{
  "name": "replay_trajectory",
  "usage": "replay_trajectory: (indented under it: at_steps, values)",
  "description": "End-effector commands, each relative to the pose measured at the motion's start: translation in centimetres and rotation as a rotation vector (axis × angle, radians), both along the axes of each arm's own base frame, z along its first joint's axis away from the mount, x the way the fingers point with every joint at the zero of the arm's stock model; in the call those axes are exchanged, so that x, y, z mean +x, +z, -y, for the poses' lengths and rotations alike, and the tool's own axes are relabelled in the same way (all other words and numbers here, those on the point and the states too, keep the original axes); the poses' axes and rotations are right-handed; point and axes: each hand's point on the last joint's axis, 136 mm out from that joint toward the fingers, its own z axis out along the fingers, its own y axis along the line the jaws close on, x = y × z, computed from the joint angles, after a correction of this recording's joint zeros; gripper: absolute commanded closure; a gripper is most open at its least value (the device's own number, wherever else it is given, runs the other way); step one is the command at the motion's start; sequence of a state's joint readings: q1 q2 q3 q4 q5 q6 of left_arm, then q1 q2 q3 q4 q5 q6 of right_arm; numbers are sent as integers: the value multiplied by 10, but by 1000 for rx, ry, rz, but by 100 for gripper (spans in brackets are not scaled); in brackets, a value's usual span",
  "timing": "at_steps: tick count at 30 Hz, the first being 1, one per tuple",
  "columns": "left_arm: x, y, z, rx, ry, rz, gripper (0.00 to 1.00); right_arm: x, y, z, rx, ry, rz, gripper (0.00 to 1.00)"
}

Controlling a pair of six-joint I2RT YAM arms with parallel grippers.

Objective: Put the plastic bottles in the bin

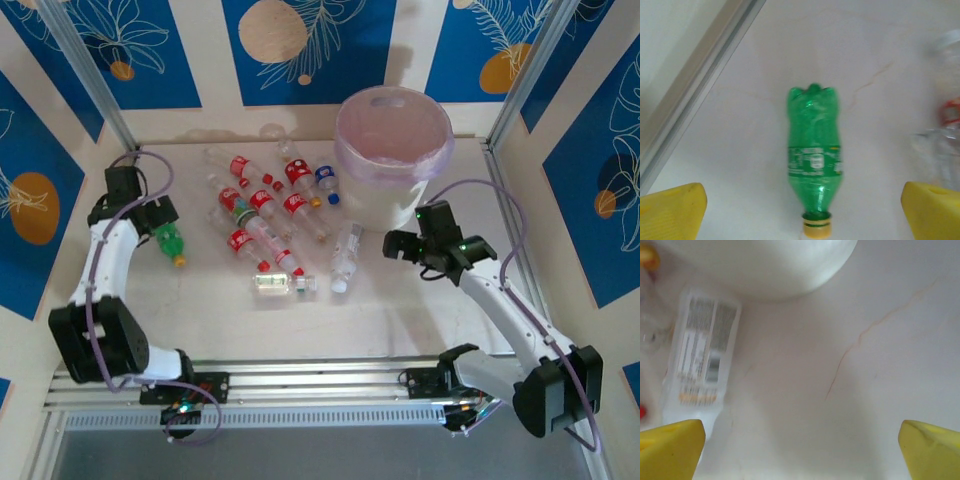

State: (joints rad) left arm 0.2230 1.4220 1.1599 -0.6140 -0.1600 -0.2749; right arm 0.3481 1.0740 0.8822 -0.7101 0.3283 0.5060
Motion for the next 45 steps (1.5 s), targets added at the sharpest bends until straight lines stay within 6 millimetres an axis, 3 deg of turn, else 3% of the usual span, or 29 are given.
replay_trajectory:
  at_steps: [1,7,15,25,28,33,36,41,45]
  values:
    - [22,-15,-1,-84,-7,-20,1,-38,-7,-8,61,-29,-146,0]
    - [48,-66,-6,-150,-17,-119,4,-45,3,-29,115,4,-142,0]
    - [71,-112,-13,-226,59,-149,16,-50,5,-20,83,-10,-135,2]
    - [76,-133,-4,-297,96,-130,36,-47,19,-22,76,30,-114,2]
    - [76,-128,-3,-303,90,-114,41,-43,29,-28,86,64,-92,2]
    - [70,-136,-1,-298,73,-153,37,-41,39,-39,112,127,-69,2]
    - [68,-137,1,-311,84,-143,45,-43,46,-41,113,150,-57,2]
    - [65,-101,19,-392,74,-27,41,-42,67,-56,119,224,-7,4]
    - [53,-55,60,-500,-27,68,39,-45,87,-101,207,382,14,8]
